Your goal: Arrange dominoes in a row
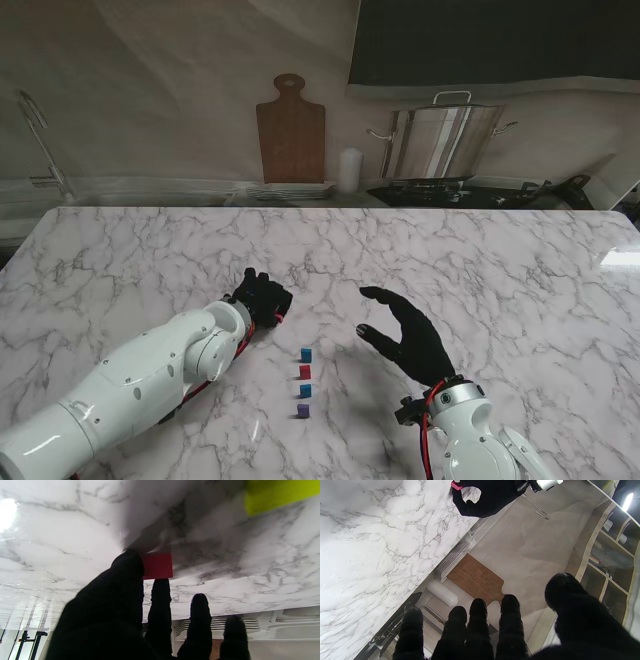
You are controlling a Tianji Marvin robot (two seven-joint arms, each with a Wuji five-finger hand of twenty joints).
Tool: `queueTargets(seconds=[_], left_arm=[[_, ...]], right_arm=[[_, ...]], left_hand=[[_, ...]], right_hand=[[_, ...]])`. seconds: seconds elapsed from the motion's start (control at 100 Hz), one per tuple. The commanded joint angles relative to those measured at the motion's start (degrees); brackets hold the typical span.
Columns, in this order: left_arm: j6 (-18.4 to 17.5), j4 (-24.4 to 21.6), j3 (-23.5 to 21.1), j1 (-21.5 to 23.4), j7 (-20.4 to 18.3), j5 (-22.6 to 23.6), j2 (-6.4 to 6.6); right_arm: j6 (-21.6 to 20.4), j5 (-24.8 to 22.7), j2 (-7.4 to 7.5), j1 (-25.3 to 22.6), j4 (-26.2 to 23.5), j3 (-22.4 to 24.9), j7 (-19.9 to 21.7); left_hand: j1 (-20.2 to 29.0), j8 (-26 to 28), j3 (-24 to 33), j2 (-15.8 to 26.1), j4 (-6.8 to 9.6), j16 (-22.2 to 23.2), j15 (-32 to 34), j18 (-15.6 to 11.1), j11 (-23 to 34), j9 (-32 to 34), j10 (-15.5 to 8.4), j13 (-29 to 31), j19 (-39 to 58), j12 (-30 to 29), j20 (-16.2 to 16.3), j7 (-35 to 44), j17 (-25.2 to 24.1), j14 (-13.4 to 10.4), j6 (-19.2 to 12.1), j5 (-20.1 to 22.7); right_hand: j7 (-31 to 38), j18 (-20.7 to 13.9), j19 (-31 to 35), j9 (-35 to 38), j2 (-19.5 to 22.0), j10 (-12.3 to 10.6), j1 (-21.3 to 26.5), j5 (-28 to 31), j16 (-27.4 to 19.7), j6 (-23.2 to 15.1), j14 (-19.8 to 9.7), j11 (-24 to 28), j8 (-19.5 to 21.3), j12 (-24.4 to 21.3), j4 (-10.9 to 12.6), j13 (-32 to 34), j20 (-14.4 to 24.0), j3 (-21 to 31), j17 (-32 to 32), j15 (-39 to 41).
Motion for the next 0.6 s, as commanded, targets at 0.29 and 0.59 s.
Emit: queueTargets(seconds=[0.29, 0.59], left_arm=[[0.7, -0.7, -0.1, 0.4, -1.2, 0.7, 0.19], [0.7, -5.1, -5.9, 4.4, -0.4, 2.7, 0.67]], right_arm=[[0.1, 0.0, -0.07, -0.2, 0.1, -0.1, 0.1], [0.0, -0.1, -0.06, -0.1, 0.2, -0.2, 0.1]], left_hand=[[1.6, -6.7, -3.3, 2.2, 1.41, 0.0, 0.1, 0.8, 0.5, -0.1, 0.3, -0.9, -2.2, 0.3, 1.8, -1.5, -1.1, 0.3, 1.2, 6.7], [0.8, -10.4, -3.3, 0.8, 1.34, 0.5, 0.9, 0.8, 7.2, -6.9, 1.1, -2.2, -3.0, 2.9, 2.3, -0.2, -1.1, 0.1, -0.5, 9.5]], right_hand=[[0.8, -0.5, 0.5, -0.5, 0.6, -0.2, 1.7, -1.0, -0.4, -0.5, -0.8, 0.9, 0.7, 0.4, 1.2, 0.7, 0.7, 1.2, -0.2, 0.0], [0.8, -0.5, 0.6, -0.5, 0.6, -0.1, 1.7, -1.0, -0.4, -0.4, -0.7, 1.0, 0.7, 0.4, 1.2, 0.8, 0.7, 1.1, -0.1, 0.0]])
